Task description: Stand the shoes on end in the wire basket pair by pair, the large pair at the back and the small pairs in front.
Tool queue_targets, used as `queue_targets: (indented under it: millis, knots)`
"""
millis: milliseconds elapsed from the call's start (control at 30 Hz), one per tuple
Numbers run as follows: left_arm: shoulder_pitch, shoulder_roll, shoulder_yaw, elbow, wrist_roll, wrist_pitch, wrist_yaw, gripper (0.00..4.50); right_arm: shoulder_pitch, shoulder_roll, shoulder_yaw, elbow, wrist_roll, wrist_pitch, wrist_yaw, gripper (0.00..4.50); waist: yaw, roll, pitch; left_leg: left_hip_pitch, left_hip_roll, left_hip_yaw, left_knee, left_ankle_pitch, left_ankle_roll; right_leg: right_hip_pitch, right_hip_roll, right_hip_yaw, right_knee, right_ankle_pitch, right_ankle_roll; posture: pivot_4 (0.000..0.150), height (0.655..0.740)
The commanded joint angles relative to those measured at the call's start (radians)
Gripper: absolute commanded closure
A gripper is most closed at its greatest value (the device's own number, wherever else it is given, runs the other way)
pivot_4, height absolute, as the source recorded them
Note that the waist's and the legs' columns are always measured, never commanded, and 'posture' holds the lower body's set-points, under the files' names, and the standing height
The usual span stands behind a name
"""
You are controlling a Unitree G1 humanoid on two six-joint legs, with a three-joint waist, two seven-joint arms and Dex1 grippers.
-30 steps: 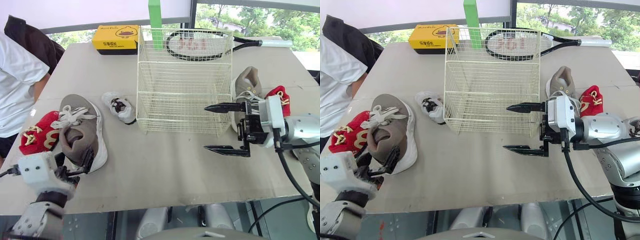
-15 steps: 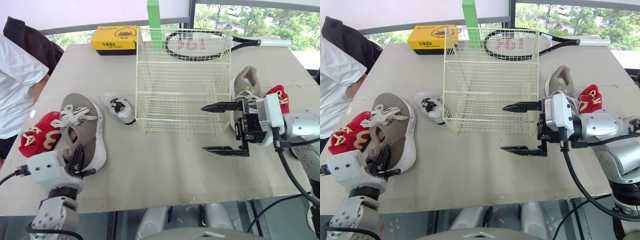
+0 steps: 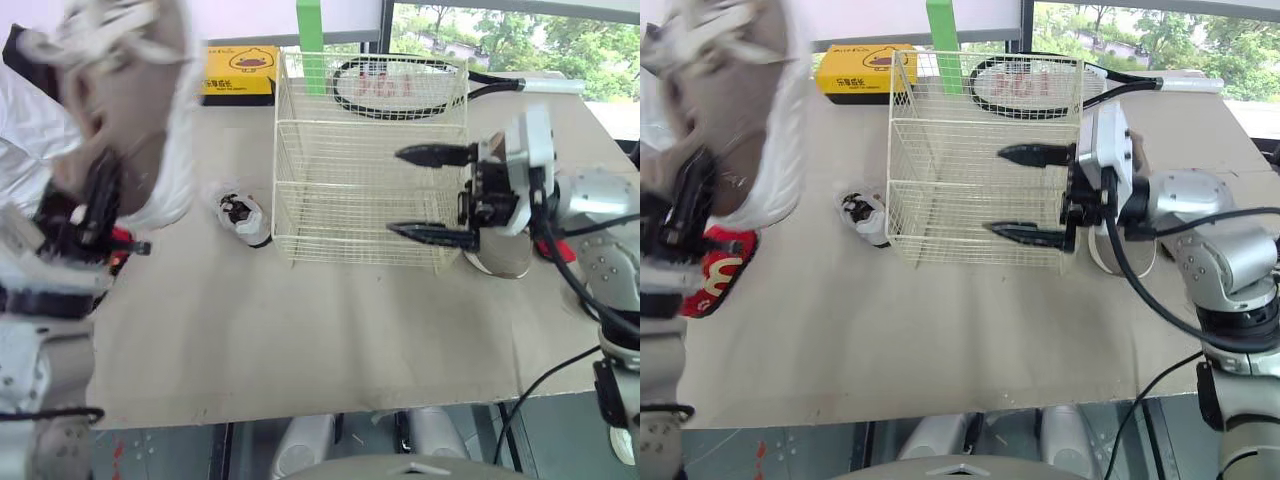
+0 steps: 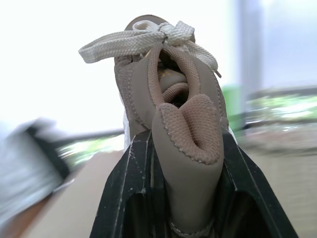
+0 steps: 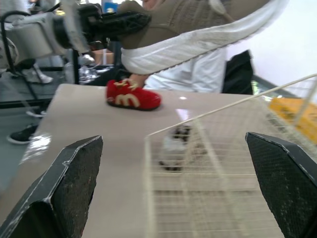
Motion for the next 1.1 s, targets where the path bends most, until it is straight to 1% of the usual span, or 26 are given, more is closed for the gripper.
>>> queue_targets:
  millis: [33,100,133,167,233,300,433,533,600,633,700,833,900,967,1100]
  knots:
    - [-0.194,0.211,-0.008,0.195,-0.061,-0.042,-0.295,3.71,-0.133,-0.096,-0.120,0.059,0.113,0.122,0.020,0.00,-0.002,0.002,0.001,-0.004,0.000,0.001,0.000,0.001,-0.001,-0.005,0.000,0.001,0.002,0.000,0.000,0.150,0.7400]
    - [-0.332,0.284,-0.083,0.303,-0.071,-0.052,-0.411,3.71,-0.202,-0.157,-0.150,0.104,0.113,0.150,0.030,0.00,-0.005,0.003,0.002,-0.008,0.000,0.000,0.001,0.001,-0.001,-0.009,0.000,0.000,0.003,0.000,0.000,0.150,0.7400]
    - [-0.382,0.296,-0.116,0.331,-0.071,-0.054,-0.448,3.71,-0.219,-0.181,-0.161,0.118,0.103,0.147,0.032,0.00,-0.010,0.003,0.002,-0.011,0.000,0.000,0.001,0.001,-0.001,-0.012,0.000,-0.001,0.003,0.000,0.000,0.150,0.7400]
    - [-0.453,0.308,-0.177,0.374,-0.058,-0.072,-0.522,3.71,-0.269,-0.223,-0.163,0.149,0.093,0.175,0.033,0.00,-0.017,0.003,0.002,-0.012,0.000,0.000,0.000,0.001,-0.001,-0.013,0.000,-0.003,0.002,0.000,0.000,0.150,0.7400]
    - [-0.579,0.318,-0.301,0.476,-0.006,-0.135,-0.706,3.71,-0.410,-0.279,-0.144,0.241,0.118,0.317,0.019,0.00,-0.023,0.005,0.003,-0.013,0.000,0.001,0.001,0.001,-0.001,-0.014,-0.002,-0.009,0.002,0.000,0.000,0.150,0.7400]
    - [-0.718,0.287,-0.429,0.593,0.068,-0.222,-0.866,3.71,-0.532,-0.316,-0.098,0.304,0.120,0.395,0.069,0.00,-0.041,0.007,0.004,-0.015,0.000,0.002,0.001,0.001,-0.001,-0.017,-0.004,-0.012,0.002,0.000,0.000,0.150,0.7400]
    - [-0.966,0.168,-0.592,0.849,0.187,-0.425,-1.117,3.71,-0.699,-0.354,0.119,0.375,-0.033,0.426,0.199,0.00,-0.061,0.006,0.004,-0.017,0.000,0.007,0.002,0.001,-0.001,-0.021,-0.006,-0.020,0.005,0.000,0.000,0.150,0.7400]
    - [-1.090,0.083,-0.637,0.994,0.234,-0.548,-1.227,3.71,-0.810,-0.348,0.260,0.427,-0.081,0.538,0.298,0.00,-0.080,0.007,0.004,-0.021,0.000,0.012,0.011,0.001,-0.001,-0.025,-0.008,-0.020,0.007,0.000,0.000,0.150,0.7400]
    - [-1.146,0.038,-0.649,1.069,0.252,-0.625,-1.286,3.71,-0.854,-0.332,0.344,0.462,-0.131,0.556,0.355,0.00,-0.086,0.007,0.004,-0.028,-0.001,0.012,0.016,0.001,0.000,-0.031,-0.009,-0.020,0.010,0.000,0.000,0.150,0.7400]
    - [-1.171,0.019,-0.653,1.105,0.258,-0.665,-1.314,3.71,-0.878,-0.310,0.387,0.503,-0.152,0.570,0.383,0.00,-0.086,0.007,0.004,-0.029,-0.001,0.013,0.017,0.001,0.000,-0.033,-0.009,-0.020,0.015,0.000,0.000,0.150,0.7400]
    - [-1.203,-0.002,-0.664,1.156,0.266,-0.729,-1.339,3.71,-0.908,-0.281,0.449,0.557,-0.186,0.585,0.438,0.00,-0.086,0.007,0.004,-0.031,-0.001,0.017,0.018,0.001,0.000,-0.039,-0.013,-0.022,0.022,0.000,0.000,0.150,0.7400]
    - [-1.224,-0.010,-0.689,1.190,0.261,-0.803,-1.341,3.71,-0.934,-0.220,0.521,0.641,-0.261,0.588,0.477,0.00,-0.083,0.007,0.004,-0.031,-0.002,0.017,0.019,0.001,0.000,-0.043,-0.015,-0.021,0.023,0.000,0.000,0.150,0.7400]
    - [-1.232,-0.025,-0.676,1.197,0.267,-0.838,-1.341,3.71,-0.929,-0.210,0.568,0.661,-0.306,0.552,0.524,0.52,-0.081,0.007,0.004,-0.031,-0.003,0.016,0.021,0.001,0.000,-0.043,-0.015,-0.021,0.024,0.000,0.000,0.150,0.7400]
    - [-1.233,-0.029,-0.669,1.196,0.274,-0.868,-1.341,3.71,-0.924,-0.210,0.602,0.663,-0.332,0.538,0.574,1.22,-0.080,0.007,0.004,-0.031,-0.004,0.016,0.022,0.001,0.000,-0.043,-0.015,-0.022,0.024,0.000,0.000,0.150,0.7400]
    - [-1.227,-0.024,-0.651,1.187,0.293,-0.920,-1.321,3.71,-0.907,-0.204,0.587,0.646,-0.364,0.496,0.609,2.98,-0.082,0.007,0.004,-0.032,-0.004,0.015,0.028,0.001,0.000,-0.043,-0.015,-0.021,0.026,0.000,0.000,0.150,0.7400]
